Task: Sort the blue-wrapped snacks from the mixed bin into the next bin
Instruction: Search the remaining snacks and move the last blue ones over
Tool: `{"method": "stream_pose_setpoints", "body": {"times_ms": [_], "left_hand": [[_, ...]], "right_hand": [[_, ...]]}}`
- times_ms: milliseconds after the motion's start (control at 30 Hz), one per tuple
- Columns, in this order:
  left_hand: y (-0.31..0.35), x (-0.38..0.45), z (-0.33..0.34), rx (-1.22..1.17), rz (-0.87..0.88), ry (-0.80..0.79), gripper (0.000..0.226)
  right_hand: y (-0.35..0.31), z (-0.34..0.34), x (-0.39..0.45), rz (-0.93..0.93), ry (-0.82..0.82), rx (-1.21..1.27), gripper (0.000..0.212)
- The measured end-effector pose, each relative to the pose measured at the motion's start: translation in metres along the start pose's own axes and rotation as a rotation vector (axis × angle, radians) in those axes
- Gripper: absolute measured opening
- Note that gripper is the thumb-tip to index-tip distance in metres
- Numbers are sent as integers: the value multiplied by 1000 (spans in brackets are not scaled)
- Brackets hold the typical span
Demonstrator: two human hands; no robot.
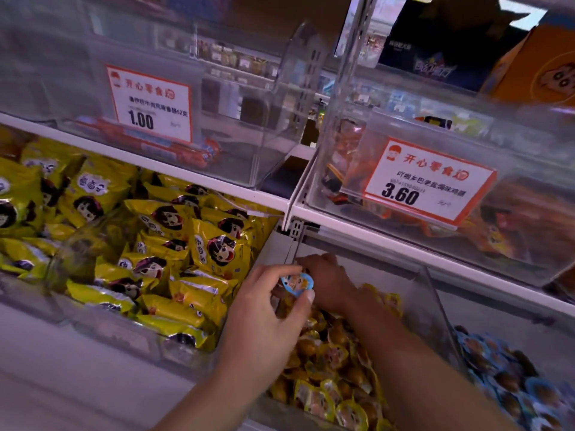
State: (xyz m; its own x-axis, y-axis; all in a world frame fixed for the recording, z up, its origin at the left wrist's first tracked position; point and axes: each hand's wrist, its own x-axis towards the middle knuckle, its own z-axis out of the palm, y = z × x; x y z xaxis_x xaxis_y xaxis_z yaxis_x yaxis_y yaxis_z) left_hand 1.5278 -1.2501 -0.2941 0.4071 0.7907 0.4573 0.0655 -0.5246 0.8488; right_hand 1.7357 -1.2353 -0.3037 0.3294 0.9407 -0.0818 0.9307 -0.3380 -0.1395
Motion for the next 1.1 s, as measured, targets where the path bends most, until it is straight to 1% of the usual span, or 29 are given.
{"method": "stream_pose_setpoints", "body": {"times_ms": [33, 100, 167, 233, 300, 367, 400, 433, 500, 533, 567, 633, 733, 800, 867, 933, 1033, 1067, 1100], "left_hand": [[0, 2, 0, -27, -17, 11, 29], [-2, 7, -1, -66, -41, 29, 28], [-4, 10, -2, -74, -54, 22, 24], [-5, 11, -3, -59, -45, 8, 23], [-3, 11, -4, -53, -36, 3, 22], [-2, 11, -4, -76, -39, 5, 22], [-2, 11, -4, -82, -41, 5, 22], [-2, 11, -4, -84, -45, 4, 21], [-2, 11, -3, -96, -56, 3, 21], [-2, 11, -3, -101, -59, 3, 21], [-2, 11, -3, -100, -61, 3, 22], [-2, 9, -3, -91, -58, 3, 23], [-3, 8, -2, -76, -47, 5, 21], [-4, 8, -2, -60, -33, 10, 20], [-4, 8, -2, -38, -12, 17, 20], [-4, 9, -1, -16, 13, 18, 20], [-4, 9, 0, 31, 67, -1, 20], [-3, 9, 0, 41, 82, -8, 20], [-3, 9, 0, 46, 92, -11, 21]], "right_hand": [[-2, 5, 6, 13, -14, -68, 38], [-3, 12, 12, 41, -33, -118, 36], [0, 12, 10, 52, -75, -153, 42], [9, 5, 3, 60, -126, -127, 47], [20, -3, -12, 63, -162, -58, 41], [30, -5, -36, 21, -159, -41, 32], [33, -4, -49, -2, -149, -50, 30], [36, -3, -62, -10, -145, -61, 32], [39, 0, -83, -8, -141, -91, 46], [40, 2, -91, -19, -137, -98, 50], [43, 3, -97, -32, -136, -90, 47], [48, 2, -110, -78, -127, -43, 42], [49, -5, -125, -92, -155, 51, 45], [45, -10, -126, -42, -129, 225, 51], [43, -13, -118, 56, -30, 336, 50], [39, -15, -108, 110, -6, 297, 48], [28, -8, -94, 70, -84, 82, 39], [25, -5, -91, 70, -89, 28, 38], [21, -3, -89, 69, -80, 24, 34]]}}
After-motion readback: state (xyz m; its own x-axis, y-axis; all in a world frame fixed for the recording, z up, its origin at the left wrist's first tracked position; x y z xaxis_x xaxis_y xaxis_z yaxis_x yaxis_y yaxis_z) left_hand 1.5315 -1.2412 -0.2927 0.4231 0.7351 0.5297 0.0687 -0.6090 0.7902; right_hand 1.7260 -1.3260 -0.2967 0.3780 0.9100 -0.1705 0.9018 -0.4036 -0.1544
